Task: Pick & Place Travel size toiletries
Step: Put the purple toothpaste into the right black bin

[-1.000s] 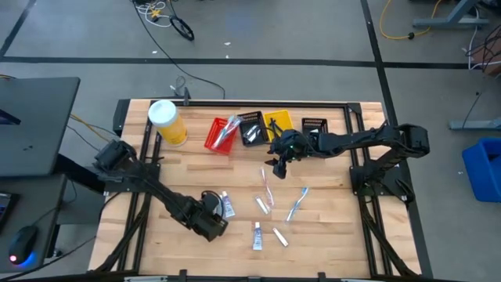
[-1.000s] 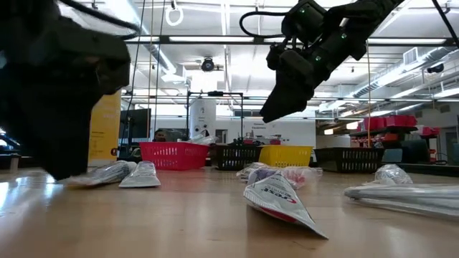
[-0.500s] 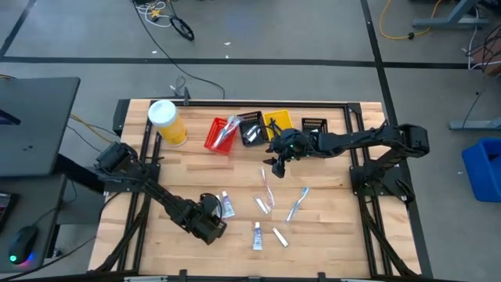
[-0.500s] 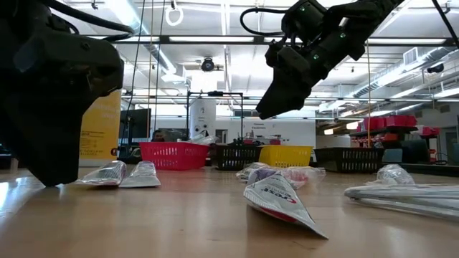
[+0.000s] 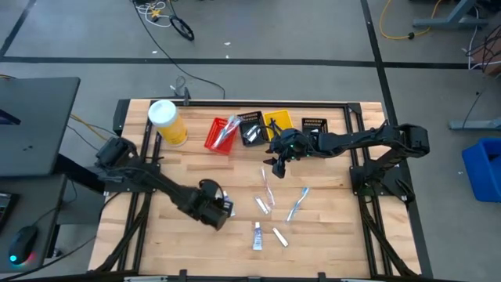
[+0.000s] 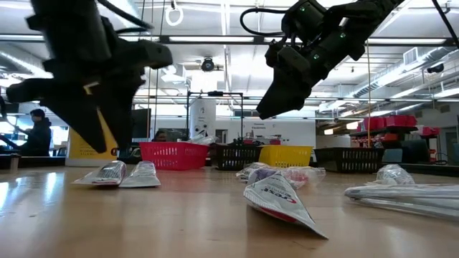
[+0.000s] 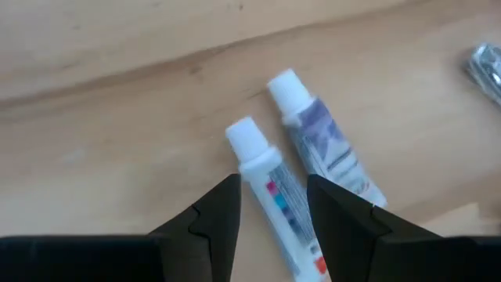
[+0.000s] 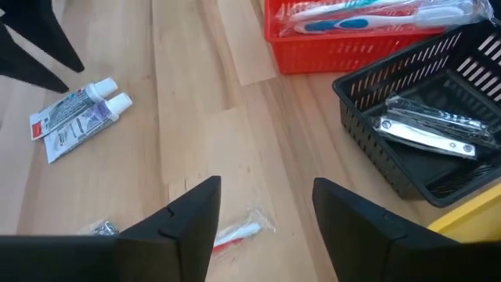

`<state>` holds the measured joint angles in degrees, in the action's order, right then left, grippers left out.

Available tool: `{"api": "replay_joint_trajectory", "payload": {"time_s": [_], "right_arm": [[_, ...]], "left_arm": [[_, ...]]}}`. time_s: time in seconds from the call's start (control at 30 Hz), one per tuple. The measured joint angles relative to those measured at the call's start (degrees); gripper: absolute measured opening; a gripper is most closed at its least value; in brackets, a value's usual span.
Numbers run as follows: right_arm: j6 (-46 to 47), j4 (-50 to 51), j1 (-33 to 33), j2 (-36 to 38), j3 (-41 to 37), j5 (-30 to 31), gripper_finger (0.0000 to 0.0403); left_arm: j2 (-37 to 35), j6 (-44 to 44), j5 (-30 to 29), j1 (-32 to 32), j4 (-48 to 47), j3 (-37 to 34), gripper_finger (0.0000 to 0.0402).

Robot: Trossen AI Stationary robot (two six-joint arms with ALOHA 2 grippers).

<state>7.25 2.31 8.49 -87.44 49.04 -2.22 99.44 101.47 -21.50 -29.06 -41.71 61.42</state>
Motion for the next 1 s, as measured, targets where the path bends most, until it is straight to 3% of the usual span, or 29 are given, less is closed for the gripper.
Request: {"api": "replay_joint_trajectory", "payload": {"time_s": [0.23, 0.67, 1.0], "right_arm": [[-0.2, 0.1, 0.0, 0.0, 0.0, 0.0, 0.0207], [-0.7, 0.2, 0.0, 0.0, 0.0, 0.0, 0.0225], [-0.7, 0.1, 0.0, 0.0, 0.0, 0.0, 0.0206]], "left_arm": [[0.0, -4.2, 4.7, 3.9, 2.6, -0.6, 0.0157], [0.0, -1.7, 7.3, 4.0, 2.7, -2.6, 0.0157], [0.0, -11.3, 8.2, 7.1, -3.6, -2.6, 0.0157]]}}
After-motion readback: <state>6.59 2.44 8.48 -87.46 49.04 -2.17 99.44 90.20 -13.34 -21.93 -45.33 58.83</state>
